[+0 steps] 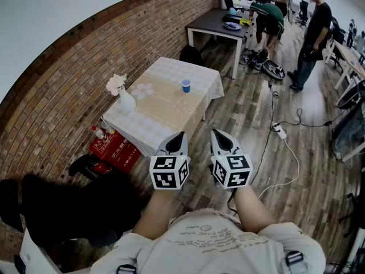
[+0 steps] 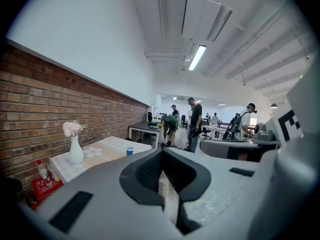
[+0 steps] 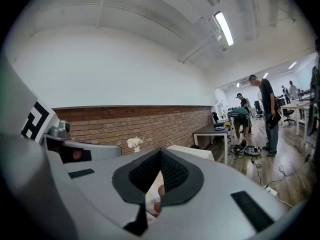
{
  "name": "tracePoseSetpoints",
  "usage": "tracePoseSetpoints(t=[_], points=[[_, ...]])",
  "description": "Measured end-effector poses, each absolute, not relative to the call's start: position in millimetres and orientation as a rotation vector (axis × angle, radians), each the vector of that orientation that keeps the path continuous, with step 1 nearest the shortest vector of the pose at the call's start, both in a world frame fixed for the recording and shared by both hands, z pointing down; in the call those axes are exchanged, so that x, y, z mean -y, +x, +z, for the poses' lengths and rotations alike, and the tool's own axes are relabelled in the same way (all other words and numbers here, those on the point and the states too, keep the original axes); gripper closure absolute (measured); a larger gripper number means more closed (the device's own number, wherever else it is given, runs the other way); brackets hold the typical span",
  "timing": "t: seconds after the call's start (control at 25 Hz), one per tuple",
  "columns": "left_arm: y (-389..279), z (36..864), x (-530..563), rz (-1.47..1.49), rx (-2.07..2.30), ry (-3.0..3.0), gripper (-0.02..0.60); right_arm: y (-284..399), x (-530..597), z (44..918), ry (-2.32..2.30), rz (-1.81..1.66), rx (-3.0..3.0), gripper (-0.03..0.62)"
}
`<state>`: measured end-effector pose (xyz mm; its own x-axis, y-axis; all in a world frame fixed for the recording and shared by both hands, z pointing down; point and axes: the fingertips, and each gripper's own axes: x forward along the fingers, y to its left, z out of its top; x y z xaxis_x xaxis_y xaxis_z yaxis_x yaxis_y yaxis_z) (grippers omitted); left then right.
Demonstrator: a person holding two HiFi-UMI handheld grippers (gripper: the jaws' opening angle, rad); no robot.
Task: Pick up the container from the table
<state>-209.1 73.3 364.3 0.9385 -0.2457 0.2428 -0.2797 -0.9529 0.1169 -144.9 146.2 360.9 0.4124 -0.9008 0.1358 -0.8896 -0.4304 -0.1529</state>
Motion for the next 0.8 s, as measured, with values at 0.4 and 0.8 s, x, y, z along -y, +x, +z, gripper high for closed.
tracePoseSetpoints(t=[0.4, 0.8], points=[[-197.3, 364.0, -79.7, 0.355, 0.401, 2.962, 0.578, -136.6, -151.9, 363.5, -2.555, -0.324, -1.636, 0.595], [-175.3, 357.9, -100.7, 0.307, 0.417, 2.980, 0.578, -120.8, -166.9, 366.8, -2.524, -0.330, -1.688, 0.595]])
